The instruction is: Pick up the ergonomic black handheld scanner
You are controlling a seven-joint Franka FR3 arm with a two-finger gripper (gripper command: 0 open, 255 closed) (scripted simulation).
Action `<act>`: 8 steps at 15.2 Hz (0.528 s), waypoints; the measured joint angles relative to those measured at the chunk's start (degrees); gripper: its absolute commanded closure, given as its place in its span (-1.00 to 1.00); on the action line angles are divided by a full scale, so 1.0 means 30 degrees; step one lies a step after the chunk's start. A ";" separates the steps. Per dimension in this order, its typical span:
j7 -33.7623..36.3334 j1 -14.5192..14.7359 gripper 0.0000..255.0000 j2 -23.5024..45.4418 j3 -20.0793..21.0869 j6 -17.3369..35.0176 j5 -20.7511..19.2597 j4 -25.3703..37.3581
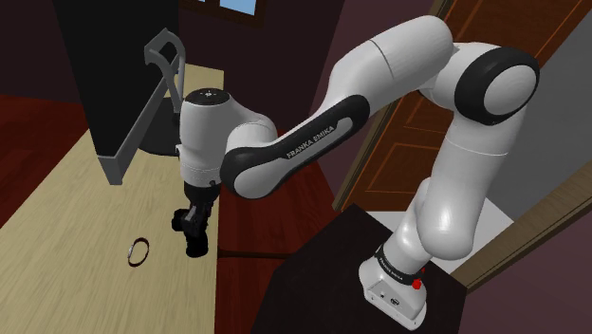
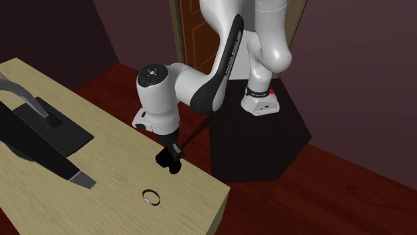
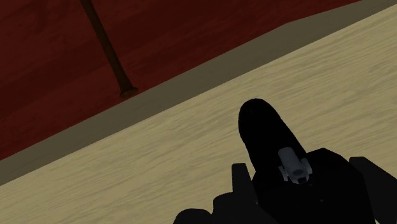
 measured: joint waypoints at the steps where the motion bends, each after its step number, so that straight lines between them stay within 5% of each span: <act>1: -0.0001 0.0000 1.00 0.0000 0.0000 -0.0008 0.0002 0.0003; 8: -0.0205 -0.0061 1.00 -0.0462 0.0126 -0.0653 0.0348 0.0213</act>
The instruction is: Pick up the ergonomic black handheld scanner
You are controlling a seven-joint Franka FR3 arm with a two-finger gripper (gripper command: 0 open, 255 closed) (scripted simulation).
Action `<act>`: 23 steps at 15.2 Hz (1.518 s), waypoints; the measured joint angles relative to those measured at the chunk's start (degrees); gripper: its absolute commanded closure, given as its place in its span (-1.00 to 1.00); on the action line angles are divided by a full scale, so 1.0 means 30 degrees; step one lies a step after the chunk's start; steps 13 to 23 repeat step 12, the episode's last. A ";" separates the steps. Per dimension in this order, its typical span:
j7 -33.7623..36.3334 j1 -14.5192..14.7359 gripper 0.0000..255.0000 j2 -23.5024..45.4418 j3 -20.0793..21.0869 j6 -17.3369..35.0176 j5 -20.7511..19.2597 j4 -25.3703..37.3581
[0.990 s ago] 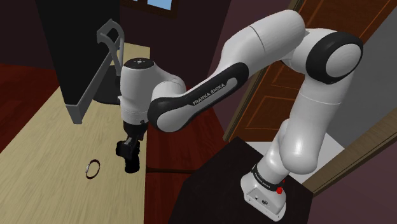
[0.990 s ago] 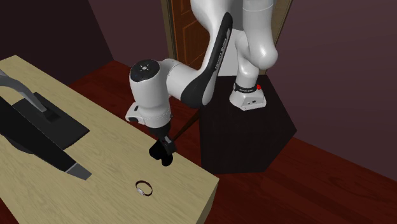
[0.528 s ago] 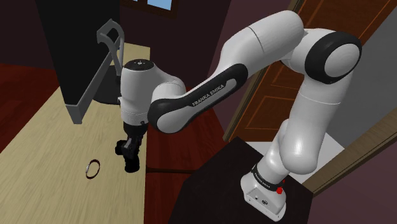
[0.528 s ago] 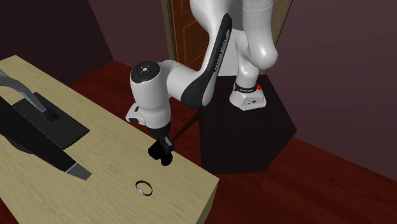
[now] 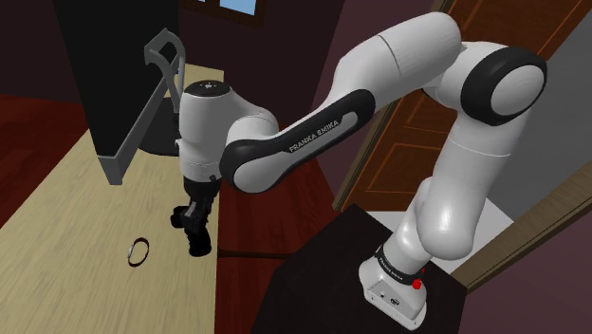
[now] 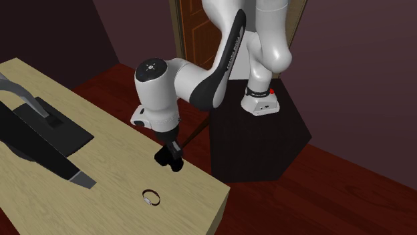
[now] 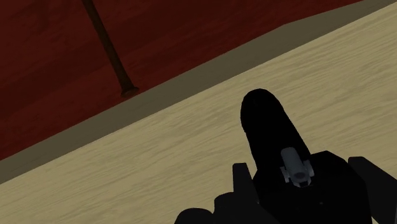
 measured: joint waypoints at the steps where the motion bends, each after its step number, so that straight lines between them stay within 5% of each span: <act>1: -0.0063 -0.0021 1.00 -0.0171 0.0039 -0.0170 0.0113 0.0019; 11: -0.0779 -0.0215 1.00 -0.1653 0.0270 -0.2518 0.1134 0.1080; 23: -0.0818 -0.0225 1.00 -0.1732 0.0277 -0.2626 0.1184 0.1125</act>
